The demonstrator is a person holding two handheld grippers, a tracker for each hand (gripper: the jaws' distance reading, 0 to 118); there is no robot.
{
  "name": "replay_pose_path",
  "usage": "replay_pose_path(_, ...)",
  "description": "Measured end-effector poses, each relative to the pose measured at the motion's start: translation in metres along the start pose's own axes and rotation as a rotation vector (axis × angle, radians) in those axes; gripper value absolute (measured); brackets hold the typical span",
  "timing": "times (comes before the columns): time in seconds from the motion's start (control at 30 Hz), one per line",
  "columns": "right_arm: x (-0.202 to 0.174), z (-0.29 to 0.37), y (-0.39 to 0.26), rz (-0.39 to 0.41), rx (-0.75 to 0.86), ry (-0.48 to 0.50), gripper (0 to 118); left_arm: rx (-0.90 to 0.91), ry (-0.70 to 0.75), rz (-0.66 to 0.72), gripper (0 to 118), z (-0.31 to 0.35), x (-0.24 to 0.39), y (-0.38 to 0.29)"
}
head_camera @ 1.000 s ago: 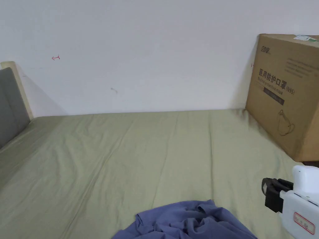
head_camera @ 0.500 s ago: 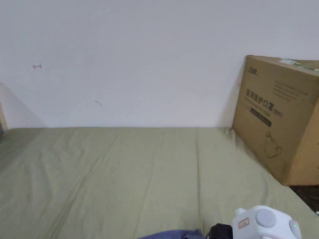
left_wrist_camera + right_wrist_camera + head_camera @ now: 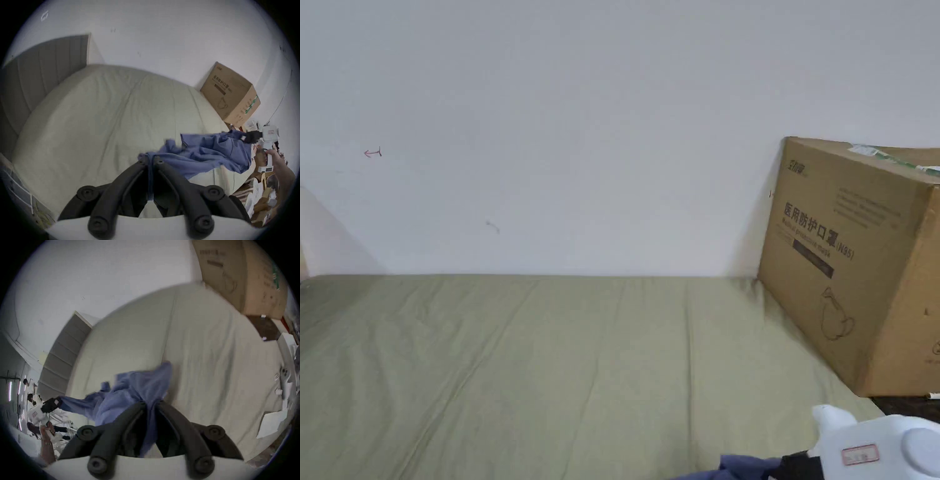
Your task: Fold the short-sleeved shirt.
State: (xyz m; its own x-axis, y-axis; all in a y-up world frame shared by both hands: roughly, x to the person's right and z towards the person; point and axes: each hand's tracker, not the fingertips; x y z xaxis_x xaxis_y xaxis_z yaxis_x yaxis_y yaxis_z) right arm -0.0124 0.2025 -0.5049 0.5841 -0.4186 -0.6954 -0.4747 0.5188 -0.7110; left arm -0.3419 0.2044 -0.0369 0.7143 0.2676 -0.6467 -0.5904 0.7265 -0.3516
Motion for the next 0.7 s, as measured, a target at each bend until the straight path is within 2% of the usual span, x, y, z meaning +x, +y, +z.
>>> replay_pose_path(0.1, -0.004, 0.049, 0.013, 0.014, 0.125, -0.009, 3, 0.085, -0.036, -0.014, 4, 0.022, 0.001, 0.039)
replay_pose_path(0.23, -0.011, 0.106, 0.037, -0.061, 0.261, 0.096, 3, 0.147, -0.09, -0.037, 4, 0.047, 0.019, 0.091)
replay_pose_path(0.4, -0.046, 0.154, 0.065, -0.01, 0.366, 0.069, 3, 0.263, -0.13, -0.076, 4, 0.069, 0.048, 0.145)
replay_pose_path(0.5, -0.057, 0.167, 0.084, -0.009, 0.399, 0.05, 3, 0.319, -0.118, -0.075, 4, 0.071, 0.064, 0.169)
replay_pose_path(0.6, -0.061, 0.171, 0.107, -0.061, 0.418, 0.036, 3, 0.341, -0.13, -0.027, 4, 0.058, 0.068, 0.193)
replay_pose_path(0.7, -0.061, 0.162, 0.132, -0.08, 0.429, 0.021, 3, 0.341, -0.126, -0.003, 4, 0.036, 0.069, 0.212)
